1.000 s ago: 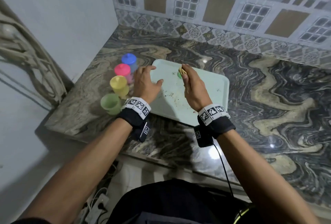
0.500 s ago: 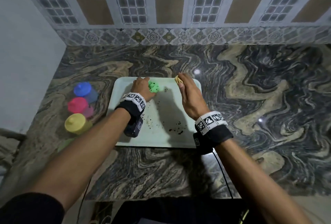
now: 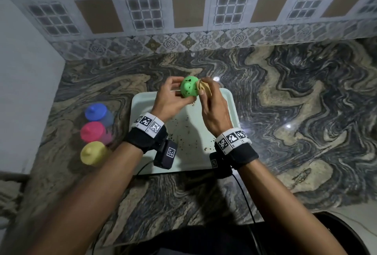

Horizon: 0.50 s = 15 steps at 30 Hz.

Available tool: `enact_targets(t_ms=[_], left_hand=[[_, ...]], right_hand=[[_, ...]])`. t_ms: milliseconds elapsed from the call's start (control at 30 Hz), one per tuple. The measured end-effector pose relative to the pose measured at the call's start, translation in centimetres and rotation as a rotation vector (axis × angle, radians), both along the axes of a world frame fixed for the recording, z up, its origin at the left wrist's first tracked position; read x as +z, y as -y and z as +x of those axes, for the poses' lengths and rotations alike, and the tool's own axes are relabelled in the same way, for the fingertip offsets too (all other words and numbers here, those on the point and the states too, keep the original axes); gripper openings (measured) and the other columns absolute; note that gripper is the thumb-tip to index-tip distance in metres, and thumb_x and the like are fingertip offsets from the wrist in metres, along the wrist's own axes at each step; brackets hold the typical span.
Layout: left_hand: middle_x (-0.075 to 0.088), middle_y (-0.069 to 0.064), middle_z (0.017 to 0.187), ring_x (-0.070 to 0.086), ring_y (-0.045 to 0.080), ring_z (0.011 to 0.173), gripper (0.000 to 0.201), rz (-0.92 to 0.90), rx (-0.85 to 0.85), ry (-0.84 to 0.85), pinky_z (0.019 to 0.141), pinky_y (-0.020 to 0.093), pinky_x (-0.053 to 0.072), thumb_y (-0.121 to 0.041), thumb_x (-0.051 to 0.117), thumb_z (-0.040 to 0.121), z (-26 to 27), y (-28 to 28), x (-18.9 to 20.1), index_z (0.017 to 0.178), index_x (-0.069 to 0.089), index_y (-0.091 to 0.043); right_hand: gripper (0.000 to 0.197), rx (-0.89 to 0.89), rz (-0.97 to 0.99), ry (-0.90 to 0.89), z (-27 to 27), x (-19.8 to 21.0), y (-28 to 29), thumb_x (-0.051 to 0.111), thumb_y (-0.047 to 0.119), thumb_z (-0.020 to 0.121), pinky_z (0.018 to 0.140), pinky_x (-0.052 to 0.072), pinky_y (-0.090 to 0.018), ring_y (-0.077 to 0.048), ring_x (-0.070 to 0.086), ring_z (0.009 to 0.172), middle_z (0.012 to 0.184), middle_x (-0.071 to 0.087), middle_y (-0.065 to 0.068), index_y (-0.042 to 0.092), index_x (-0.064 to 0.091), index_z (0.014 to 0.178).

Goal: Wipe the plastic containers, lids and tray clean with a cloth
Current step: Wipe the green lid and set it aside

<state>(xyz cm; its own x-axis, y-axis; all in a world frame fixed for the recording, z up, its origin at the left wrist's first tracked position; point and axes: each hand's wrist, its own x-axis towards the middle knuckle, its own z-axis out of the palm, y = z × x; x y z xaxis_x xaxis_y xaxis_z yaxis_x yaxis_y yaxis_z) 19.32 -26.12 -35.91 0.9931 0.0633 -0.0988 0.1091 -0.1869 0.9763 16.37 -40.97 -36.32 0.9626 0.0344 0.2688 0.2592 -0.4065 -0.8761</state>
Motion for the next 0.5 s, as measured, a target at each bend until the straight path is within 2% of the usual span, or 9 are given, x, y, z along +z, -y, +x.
enact_targets(t_ms=[100,167,233,300,333,367,400,500], left_hand=[[0.063,0.013,0.119,0.069,0.013,0.092,0.061,-0.228,0.004,0.037,0.083,0.024,0.056,0.009,0.078,0.07,-0.6,0.1,1.9,0.122,0.051,-0.007],[0.062,0.016,0.122,0.069,0.014,0.095,0.06,-0.311,0.009,0.035,0.086,0.025,0.055,0.014,0.074,0.072,-1.0,-0.1,2.7,0.124,0.05,-0.004],[0.062,0.017,0.121,0.068,0.012,0.094,0.059,-0.353,0.025,0.044,0.086,0.024,0.054,0.017,0.071,0.074,-1.3,-0.3,3.3,0.125,0.049,0.0],[0.061,0.019,0.121,0.067,0.012,0.093,0.059,-0.367,0.043,0.062,0.086,0.023,0.055,0.02,0.068,0.075,-1.6,-0.5,3.8,0.127,0.046,0.003],[0.061,0.02,0.122,0.067,0.012,0.093,0.059,-0.364,0.052,0.066,0.087,0.023,0.054,0.02,0.067,0.075,-1.7,-0.6,4.0,0.128,0.045,0.005],[0.061,0.021,0.122,0.067,0.014,0.094,0.061,-0.361,0.053,0.071,0.088,0.024,0.054,0.02,0.068,0.074,-1.7,-0.8,4.3,0.128,0.045,0.005],[0.062,0.021,0.122,0.067,0.015,0.094,0.062,-0.363,0.042,0.075,0.088,0.025,0.054,0.019,0.07,0.073,-1.8,-1.0,4.6,0.128,0.045,0.005],[0.065,0.017,0.118,0.068,0.018,0.098,0.065,-0.353,-0.026,0.09,0.09,0.03,0.055,0.016,0.073,0.071,-2.1,-1.9,5.6,0.128,0.047,0.002]], right_hand=[[0.023,-0.041,-0.008,0.092,0.0,0.9,-1.0,0.046,0.025,0.103,0.1,0.047,-0.038,-0.02,0.053,0.128,0.135,0.057,-0.005,0.018,0.051,0.124],[0.028,-0.074,-0.023,0.104,-0.1,1.4,-1.4,0.046,0.026,0.103,0.108,0.042,-0.036,-0.019,0.043,0.138,0.142,0.052,-0.009,0.012,0.055,0.126],[0.035,-0.059,-0.067,0.085,-0.5,2.0,-1.7,0.045,0.026,0.103,0.115,0.032,-0.025,-0.015,0.031,0.145,0.15,0.044,-0.01,0.012,0.054,0.134],[0.039,-0.012,-0.116,0.068,-1.0,2.5,-2.0,0.044,0.024,0.104,0.112,0.019,-0.005,-0.015,0.026,0.146,0.158,0.03,-0.011,0.012,0.049,0.141],[0.04,0.008,-0.136,0.07,-1.1,2.7,-2.1,0.043,0.023,0.104,0.108,0.015,0.0,-0.016,0.025,0.146,0.159,0.026,-0.011,0.012,0.046,0.143],[0.041,0.021,-0.148,0.077,-1.2,2.9,-2.2,0.042,0.022,0.104,0.109,0.015,-0.001,-0.017,0.025,0.146,0.16,0.024,-0.011,0.012,0.044,0.144],[0.042,0.031,-0.143,0.087,-1.2,3.0,-2.3,0.041,0.021,0.105,0.112,0.018,-0.006,-0.015,0.025,0.146,0.16,0.024,-0.011,0.013,0.043,0.145],[0.042,0.056,-0.042,0.114,-1.4,4.0,-2.5,0.04,0.018,0.105,0.118,0.029,-0.031,-0.009,0.023,0.145,0.157,0.03,-0.007,0.012,0.042,0.146]])
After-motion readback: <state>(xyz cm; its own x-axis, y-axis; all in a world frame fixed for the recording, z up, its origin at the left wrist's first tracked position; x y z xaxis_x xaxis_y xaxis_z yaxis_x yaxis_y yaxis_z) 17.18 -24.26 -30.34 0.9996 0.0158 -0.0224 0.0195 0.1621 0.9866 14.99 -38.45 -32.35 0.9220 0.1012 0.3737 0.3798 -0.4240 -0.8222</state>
